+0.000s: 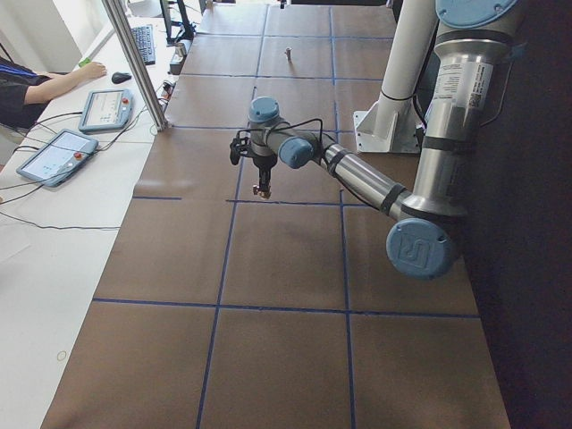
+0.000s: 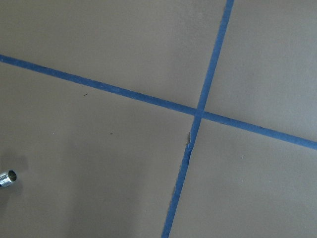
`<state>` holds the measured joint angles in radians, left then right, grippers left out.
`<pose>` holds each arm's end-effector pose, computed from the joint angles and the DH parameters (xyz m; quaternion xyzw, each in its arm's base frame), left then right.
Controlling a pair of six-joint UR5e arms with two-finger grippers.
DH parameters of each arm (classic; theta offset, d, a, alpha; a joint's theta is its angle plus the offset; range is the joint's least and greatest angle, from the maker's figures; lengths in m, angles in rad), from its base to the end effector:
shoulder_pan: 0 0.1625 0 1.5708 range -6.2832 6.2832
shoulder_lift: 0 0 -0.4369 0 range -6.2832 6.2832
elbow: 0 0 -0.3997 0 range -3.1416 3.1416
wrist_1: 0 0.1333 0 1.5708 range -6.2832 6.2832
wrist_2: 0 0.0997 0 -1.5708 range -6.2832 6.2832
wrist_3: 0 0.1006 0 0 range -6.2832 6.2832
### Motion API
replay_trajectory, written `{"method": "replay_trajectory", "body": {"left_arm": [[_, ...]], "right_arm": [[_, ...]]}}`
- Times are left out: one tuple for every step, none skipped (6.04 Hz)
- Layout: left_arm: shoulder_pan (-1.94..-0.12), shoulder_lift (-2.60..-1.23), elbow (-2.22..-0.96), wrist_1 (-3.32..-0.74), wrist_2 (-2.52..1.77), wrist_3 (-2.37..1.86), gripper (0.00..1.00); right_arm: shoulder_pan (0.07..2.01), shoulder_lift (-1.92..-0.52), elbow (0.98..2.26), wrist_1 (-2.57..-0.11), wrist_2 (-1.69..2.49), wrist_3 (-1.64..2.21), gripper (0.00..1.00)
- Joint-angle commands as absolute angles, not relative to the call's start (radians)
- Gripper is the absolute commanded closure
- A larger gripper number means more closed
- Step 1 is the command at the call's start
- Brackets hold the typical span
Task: Assemble PPR valve and pipe with both arms
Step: 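Carry the white valve with the left gripper toward the table center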
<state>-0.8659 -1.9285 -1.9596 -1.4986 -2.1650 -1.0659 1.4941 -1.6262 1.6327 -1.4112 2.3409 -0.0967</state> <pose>0.3148 -0.4888 0.3032 -0.0137 0.4197 -0.0667 0.9051 0.0259 -0.4892 0.6509 0.0806 -0.3735 -0.1110 0.9174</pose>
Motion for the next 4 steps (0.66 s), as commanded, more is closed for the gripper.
{"method": "replay_trajectory", "body": {"left_arm": [[-0.720,-2.175,-1.863,-1.436,-2.085,-1.358,0.97],[-0.662,-2.295,-1.767,-1.436,-2.045,-1.446,0.97],[-0.613,-2.395,-1.661,-1.443,-2.001,-1.522,0.97],[-0.592,-2.457,-1.593,-1.448,-1.991,-1.554,0.97]], "right_arm": [[1.494,-1.626,1.631,-1.411,2.341,-0.097,0.00],[1.494,-1.626,1.629,-1.411,2.341,-0.097,0.00],[1.494,-1.626,1.628,-1.411,2.341,-0.097,0.00],[1.494,-1.626,1.628,-1.411,2.341,-0.097,0.00]]}}
